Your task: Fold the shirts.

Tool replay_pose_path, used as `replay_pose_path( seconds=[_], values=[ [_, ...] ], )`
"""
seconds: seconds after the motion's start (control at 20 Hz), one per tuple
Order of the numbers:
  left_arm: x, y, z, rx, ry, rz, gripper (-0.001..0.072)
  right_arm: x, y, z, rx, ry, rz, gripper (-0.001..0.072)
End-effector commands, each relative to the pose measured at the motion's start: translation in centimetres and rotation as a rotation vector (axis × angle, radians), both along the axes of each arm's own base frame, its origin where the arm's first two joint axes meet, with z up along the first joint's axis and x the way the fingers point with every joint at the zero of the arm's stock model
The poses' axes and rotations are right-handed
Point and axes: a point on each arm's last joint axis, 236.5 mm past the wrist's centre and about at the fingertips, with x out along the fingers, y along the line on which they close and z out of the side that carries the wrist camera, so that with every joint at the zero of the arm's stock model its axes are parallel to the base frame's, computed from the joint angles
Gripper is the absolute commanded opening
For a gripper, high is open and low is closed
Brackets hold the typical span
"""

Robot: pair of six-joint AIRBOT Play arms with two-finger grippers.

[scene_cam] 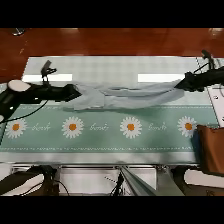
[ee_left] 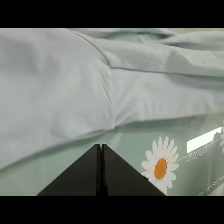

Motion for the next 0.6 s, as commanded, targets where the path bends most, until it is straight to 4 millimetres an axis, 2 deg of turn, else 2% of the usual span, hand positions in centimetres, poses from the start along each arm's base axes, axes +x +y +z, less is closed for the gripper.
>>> replay_pose_path(
  seconds=[0.0,0.15,0.3,0.4,0.55],
  values=[
    [1.6,-8.0,-1.0,0.033,-0.004,-0.12,0.0019,-3.9,0.0,5.4,-0.106,-0.126,-0.029,0.0028],
    [1.3,-17.4,-1.6,0.007,-0.002,-0.265,0.0019,-6.8,1.2,8.0,-0.11,-0.187,-0.063,0.0029],
    [-0.8,-25.5,-2.6,-0.023,0.017,-0.377,0.0019,-8.6,3.2,10.2,-0.09,-0.243,-0.041,0.0029],
    [-2.5,-30.0,-2.8,-0.045,0.023,-0.43,0.0019,-9.5,4.7,11.2,-0.088,-0.269,0.0,0.0029],
    [-4.7,-34.2,-4.5,-0.07,0.112,-0.431,0.0019,-10.2,6.5,11.6,-0.069,-0.268,0.036,0.0029]
  ],
)
